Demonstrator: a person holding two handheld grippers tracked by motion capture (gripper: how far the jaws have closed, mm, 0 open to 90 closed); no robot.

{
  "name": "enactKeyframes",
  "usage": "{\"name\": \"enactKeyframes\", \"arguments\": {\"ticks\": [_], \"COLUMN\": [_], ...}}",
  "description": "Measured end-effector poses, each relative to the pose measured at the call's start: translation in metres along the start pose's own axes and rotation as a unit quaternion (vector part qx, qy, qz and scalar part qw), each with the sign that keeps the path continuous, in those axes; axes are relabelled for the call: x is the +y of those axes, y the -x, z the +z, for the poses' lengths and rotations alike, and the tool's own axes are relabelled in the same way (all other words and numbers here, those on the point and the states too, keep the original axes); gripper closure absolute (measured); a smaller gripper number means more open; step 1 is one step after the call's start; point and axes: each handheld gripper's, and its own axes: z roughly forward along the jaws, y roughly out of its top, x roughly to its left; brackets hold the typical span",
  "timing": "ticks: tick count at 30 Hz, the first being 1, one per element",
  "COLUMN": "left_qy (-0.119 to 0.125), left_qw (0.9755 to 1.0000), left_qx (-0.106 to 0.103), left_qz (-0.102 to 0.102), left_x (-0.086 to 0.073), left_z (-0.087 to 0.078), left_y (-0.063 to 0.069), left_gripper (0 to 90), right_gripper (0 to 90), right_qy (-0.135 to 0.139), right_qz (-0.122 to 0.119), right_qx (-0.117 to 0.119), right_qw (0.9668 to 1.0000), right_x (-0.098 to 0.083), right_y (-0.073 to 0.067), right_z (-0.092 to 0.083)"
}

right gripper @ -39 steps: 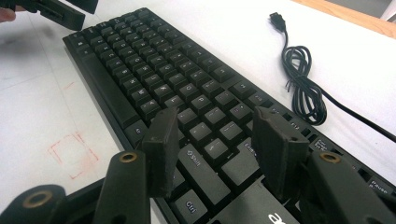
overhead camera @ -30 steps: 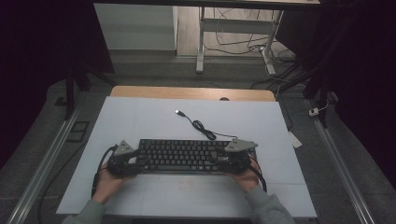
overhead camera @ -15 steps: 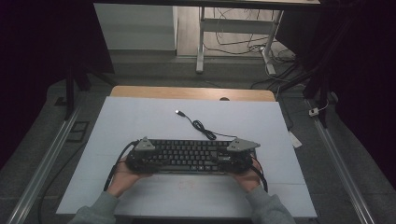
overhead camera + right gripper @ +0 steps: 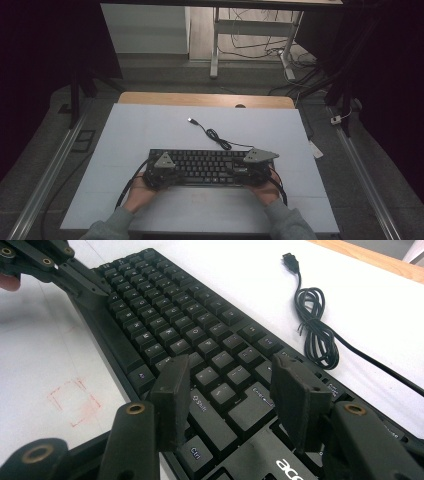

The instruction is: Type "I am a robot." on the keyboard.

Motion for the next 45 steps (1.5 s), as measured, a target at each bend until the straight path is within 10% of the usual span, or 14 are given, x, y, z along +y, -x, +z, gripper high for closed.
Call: {"name": "enactKeyframes", "arguments": {"ticks": [29, 45], "left_qy": [-0.022, 0.054], "left_qw": [0.9996, 0.9972], "left_qx": [0.016, 0.04], "left_qz": [0.002, -0.032], "left_x": [-0.001, -0.005], "left_z": [0.014, -0.028], "left_y": [0.003, -0.01], "left_gripper": [88.8, 86.6], "right_gripper": [50.0, 49.6], "right_qy": [-0.009, -0.008], "right_qz": [-0.006, -0.002], "right_qx": [-0.003, -0.003], "right_qw": [0.9999, 1.0], "right_x": [-0.001, -0.001], "right_y": [0.001, 0.001], "right_z": [0.002, 0.0]}}
